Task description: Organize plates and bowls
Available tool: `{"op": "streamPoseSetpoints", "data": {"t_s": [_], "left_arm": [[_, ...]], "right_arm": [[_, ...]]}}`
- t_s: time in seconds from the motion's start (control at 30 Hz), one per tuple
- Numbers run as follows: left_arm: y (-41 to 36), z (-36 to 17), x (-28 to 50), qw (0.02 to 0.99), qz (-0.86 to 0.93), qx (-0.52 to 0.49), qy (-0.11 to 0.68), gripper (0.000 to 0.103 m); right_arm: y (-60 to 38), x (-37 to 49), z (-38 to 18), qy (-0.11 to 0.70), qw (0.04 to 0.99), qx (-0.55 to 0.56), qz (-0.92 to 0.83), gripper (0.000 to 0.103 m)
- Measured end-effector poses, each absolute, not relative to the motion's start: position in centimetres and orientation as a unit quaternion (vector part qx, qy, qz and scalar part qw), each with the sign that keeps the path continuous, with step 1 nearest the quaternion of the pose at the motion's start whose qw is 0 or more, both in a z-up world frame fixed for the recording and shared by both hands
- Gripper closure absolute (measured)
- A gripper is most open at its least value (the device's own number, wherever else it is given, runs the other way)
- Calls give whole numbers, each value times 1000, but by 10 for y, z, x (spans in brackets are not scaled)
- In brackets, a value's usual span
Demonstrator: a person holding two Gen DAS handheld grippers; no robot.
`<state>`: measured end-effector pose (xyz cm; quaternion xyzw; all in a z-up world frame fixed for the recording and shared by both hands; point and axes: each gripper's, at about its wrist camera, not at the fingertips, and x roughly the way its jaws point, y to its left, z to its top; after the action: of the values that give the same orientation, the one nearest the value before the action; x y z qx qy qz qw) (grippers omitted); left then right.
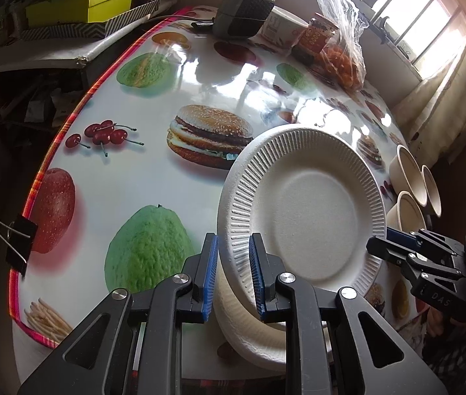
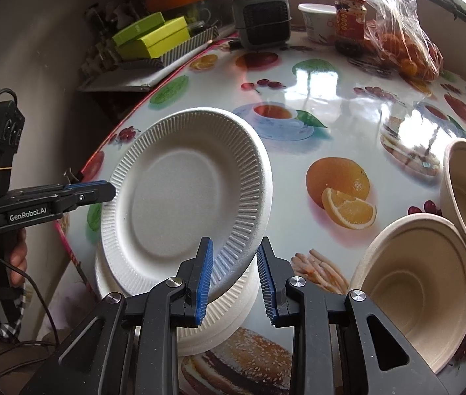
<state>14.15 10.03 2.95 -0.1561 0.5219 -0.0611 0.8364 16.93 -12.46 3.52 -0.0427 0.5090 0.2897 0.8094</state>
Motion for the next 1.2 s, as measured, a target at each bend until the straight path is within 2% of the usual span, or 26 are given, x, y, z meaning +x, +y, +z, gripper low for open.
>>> {"op": "streamPoseSetpoints", "data": {"t_s": [1.2], "left_arm": [[97, 13, 115, 823, -65, -147, 544, 83]], "right_arm": [[-125, 138, 21, 522, 801, -51, 289, 75]]}}
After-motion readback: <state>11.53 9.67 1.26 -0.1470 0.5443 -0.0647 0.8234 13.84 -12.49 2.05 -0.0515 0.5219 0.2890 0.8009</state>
